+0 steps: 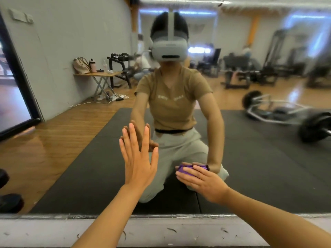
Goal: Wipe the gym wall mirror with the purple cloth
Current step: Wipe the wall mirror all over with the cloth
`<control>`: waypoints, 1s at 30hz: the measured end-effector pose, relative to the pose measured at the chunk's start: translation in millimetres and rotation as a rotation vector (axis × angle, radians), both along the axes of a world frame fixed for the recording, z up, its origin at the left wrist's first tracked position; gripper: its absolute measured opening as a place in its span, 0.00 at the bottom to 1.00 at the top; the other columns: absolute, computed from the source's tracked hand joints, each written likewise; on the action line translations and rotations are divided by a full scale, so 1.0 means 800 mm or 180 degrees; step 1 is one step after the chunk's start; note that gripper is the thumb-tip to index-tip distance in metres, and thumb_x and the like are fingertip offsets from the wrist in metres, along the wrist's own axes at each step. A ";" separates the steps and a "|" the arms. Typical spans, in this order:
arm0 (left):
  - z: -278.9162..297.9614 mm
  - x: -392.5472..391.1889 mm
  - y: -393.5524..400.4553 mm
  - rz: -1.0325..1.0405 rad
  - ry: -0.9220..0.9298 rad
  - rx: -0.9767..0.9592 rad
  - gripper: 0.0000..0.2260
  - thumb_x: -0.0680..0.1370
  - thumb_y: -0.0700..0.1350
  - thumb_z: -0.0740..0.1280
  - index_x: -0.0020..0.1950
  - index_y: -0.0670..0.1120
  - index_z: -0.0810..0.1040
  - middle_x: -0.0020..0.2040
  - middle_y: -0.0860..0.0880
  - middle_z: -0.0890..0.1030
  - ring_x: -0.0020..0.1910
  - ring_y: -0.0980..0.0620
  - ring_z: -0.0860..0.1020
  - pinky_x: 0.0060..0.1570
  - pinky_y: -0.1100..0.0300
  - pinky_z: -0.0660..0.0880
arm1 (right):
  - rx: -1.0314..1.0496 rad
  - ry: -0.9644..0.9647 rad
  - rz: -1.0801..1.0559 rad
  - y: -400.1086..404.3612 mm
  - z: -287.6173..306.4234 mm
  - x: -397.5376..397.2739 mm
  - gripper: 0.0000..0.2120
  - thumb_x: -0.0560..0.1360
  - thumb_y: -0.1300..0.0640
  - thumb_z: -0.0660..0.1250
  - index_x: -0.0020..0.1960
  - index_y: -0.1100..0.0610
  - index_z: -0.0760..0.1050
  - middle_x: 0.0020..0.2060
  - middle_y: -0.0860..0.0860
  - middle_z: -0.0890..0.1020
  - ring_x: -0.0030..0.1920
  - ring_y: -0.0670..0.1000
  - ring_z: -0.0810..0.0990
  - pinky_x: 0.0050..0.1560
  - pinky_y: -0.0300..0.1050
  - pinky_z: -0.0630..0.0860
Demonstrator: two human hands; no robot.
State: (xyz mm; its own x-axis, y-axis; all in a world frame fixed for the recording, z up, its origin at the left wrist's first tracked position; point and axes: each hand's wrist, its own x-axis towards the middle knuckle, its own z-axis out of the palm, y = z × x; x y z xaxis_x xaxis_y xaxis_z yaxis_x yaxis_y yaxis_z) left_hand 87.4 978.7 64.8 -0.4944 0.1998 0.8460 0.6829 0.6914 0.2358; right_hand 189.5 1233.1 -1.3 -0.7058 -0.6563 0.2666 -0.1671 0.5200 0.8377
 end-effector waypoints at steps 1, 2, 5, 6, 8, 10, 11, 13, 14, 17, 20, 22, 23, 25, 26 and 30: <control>0.001 0.001 0.001 -0.0018 0.0033 -0.0040 0.31 0.83 0.54 0.56 0.83 0.48 0.49 0.82 0.44 0.37 0.81 0.41 0.38 0.78 0.47 0.34 | 0.0098 0.0052 0.0084 0.003 0.007 0.000 0.53 0.69 0.56 0.72 0.82 0.58 0.40 0.82 0.52 0.42 0.81 0.55 0.39 0.80 0.52 0.37; 0.001 0.003 0.003 -0.0028 0.0077 -0.0095 0.31 0.82 0.54 0.56 0.83 0.48 0.50 0.82 0.44 0.37 0.81 0.41 0.38 0.78 0.46 0.34 | 0.0179 0.0133 0.0207 0.005 0.018 -0.001 0.49 0.71 0.57 0.67 0.82 0.59 0.40 0.82 0.51 0.44 0.81 0.55 0.40 0.80 0.53 0.36; 0.002 0.004 0.013 0.0013 0.0080 -0.0172 0.31 0.82 0.55 0.56 0.83 0.48 0.51 0.82 0.44 0.37 0.81 0.40 0.38 0.77 0.45 0.34 | -0.0228 0.0568 0.0470 0.014 0.087 -0.006 0.37 0.78 0.59 0.57 0.82 0.60 0.44 0.80 0.52 0.56 0.80 0.55 0.50 0.81 0.52 0.40; 0.003 0.004 0.016 0.0042 0.0040 -0.0157 0.31 0.83 0.55 0.56 0.83 0.49 0.50 0.82 0.44 0.37 0.81 0.40 0.38 0.77 0.45 0.33 | -0.0507 0.0725 0.0557 0.017 0.121 -0.009 0.34 0.80 0.59 0.56 0.82 0.61 0.47 0.79 0.53 0.59 0.80 0.57 0.51 0.81 0.53 0.43; 0.003 0.006 0.021 0.0096 -0.0009 -0.0142 0.31 0.83 0.55 0.55 0.83 0.50 0.49 0.82 0.45 0.37 0.80 0.40 0.37 0.77 0.44 0.33 | -0.0985 0.1125 0.0672 0.024 0.196 -0.010 0.28 0.83 0.58 0.57 0.81 0.62 0.54 0.77 0.56 0.63 0.79 0.60 0.55 0.80 0.54 0.49; 0.003 0.008 0.024 0.0098 -0.0029 -0.0107 0.31 0.83 0.56 0.54 0.83 0.51 0.46 0.82 0.45 0.36 0.80 0.39 0.36 0.77 0.44 0.34 | -0.1443 0.1651 0.0690 0.033 0.265 -0.011 0.25 0.83 0.59 0.58 0.78 0.65 0.61 0.76 0.60 0.66 0.77 0.63 0.60 0.80 0.56 0.52; 0.003 0.010 0.026 0.0090 -0.0050 -0.0069 0.31 0.83 0.56 0.54 0.83 0.51 0.46 0.82 0.45 0.35 0.80 0.39 0.35 0.77 0.44 0.34 | -0.1682 0.1891 0.0665 0.037 0.292 -0.010 0.24 0.83 0.59 0.58 0.77 0.65 0.62 0.76 0.61 0.67 0.77 0.64 0.61 0.79 0.56 0.53; 0.006 0.015 0.032 0.0059 -0.0106 0.0029 0.32 0.83 0.56 0.55 0.83 0.49 0.47 0.82 0.44 0.36 0.80 0.38 0.35 0.77 0.43 0.36 | -0.2070 0.2196 0.0653 0.041 0.314 -0.009 0.24 0.84 0.59 0.57 0.78 0.65 0.61 0.75 0.62 0.67 0.76 0.65 0.62 0.79 0.57 0.53; 0.007 0.019 0.036 0.0034 -0.0107 0.0065 0.32 0.83 0.56 0.55 0.83 0.49 0.47 0.82 0.43 0.36 0.80 0.38 0.36 0.77 0.42 0.36 | -0.2174 0.2245 0.0697 0.041 0.309 -0.008 0.24 0.84 0.59 0.57 0.78 0.65 0.61 0.75 0.62 0.67 0.76 0.66 0.62 0.79 0.57 0.53; 0.012 0.029 0.052 -0.0049 0.0119 -0.0037 0.31 0.83 0.54 0.56 0.83 0.47 0.50 0.82 0.42 0.39 0.81 0.40 0.39 0.78 0.43 0.37 | -0.2051 0.1849 0.0806 0.040 0.228 -0.007 0.25 0.81 0.59 0.59 0.77 0.65 0.63 0.76 0.60 0.66 0.78 0.64 0.57 0.80 0.57 0.50; 0.009 0.035 0.067 -0.0110 0.0174 -0.0181 0.31 0.83 0.54 0.56 0.83 0.47 0.51 0.82 0.43 0.39 0.81 0.41 0.39 0.78 0.43 0.36 | -0.1205 0.0984 0.0533 0.055 0.093 0.009 0.36 0.77 0.55 0.64 0.81 0.60 0.54 0.81 0.55 0.55 0.81 0.58 0.47 0.80 0.55 0.44; 0.003 0.034 0.076 -0.0037 0.0102 -0.0257 0.31 0.83 0.56 0.55 0.83 0.48 0.49 0.82 0.43 0.38 0.81 0.40 0.38 0.77 0.41 0.37 | -0.0633 0.0422 0.0140 0.068 0.015 0.028 0.50 0.71 0.53 0.73 0.83 0.59 0.46 0.82 0.53 0.46 0.82 0.56 0.44 0.80 0.53 0.40; -0.001 0.032 0.079 0.0004 0.0101 -0.0293 0.32 0.83 0.57 0.54 0.83 0.49 0.47 0.82 0.43 0.38 0.81 0.39 0.38 0.77 0.40 0.37 | -0.0546 0.0242 -0.0049 0.072 -0.010 0.036 0.55 0.68 0.52 0.76 0.83 0.59 0.43 0.82 0.54 0.44 0.82 0.56 0.43 0.80 0.53 0.39; -0.005 0.024 0.081 0.0095 0.0181 -0.0353 0.33 0.83 0.59 0.53 0.83 0.51 0.43 0.82 0.43 0.36 0.80 0.38 0.37 0.76 0.39 0.36 | -0.0467 0.0164 -0.0150 0.077 -0.027 0.042 0.57 0.68 0.52 0.76 0.82 0.59 0.41 0.82 0.54 0.42 0.81 0.56 0.41 0.80 0.52 0.39; -0.006 0.020 0.081 0.0133 0.0225 -0.0390 0.33 0.83 0.59 0.52 0.83 0.51 0.41 0.82 0.43 0.36 0.80 0.38 0.36 0.76 0.38 0.36 | -0.0368 0.0162 -0.0089 0.079 -0.023 0.043 0.55 0.69 0.53 0.74 0.82 0.59 0.40 0.82 0.54 0.41 0.81 0.56 0.40 0.80 0.52 0.39; -0.012 0.013 0.079 0.0107 0.0352 -0.0441 0.32 0.84 0.62 0.47 0.83 0.50 0.39 0.81 0.42 0.35 0.80 0.36 0.37 0.76 0.36 0.37 | -0.0110 0.0357 0.0265 0.084 0.030 0.031 0.40 0.76 0.59 0.59 0.82 0.59 0.43 0.82 0.51 0.44 0.81 0.53 0.42 0.80 0.51 0.38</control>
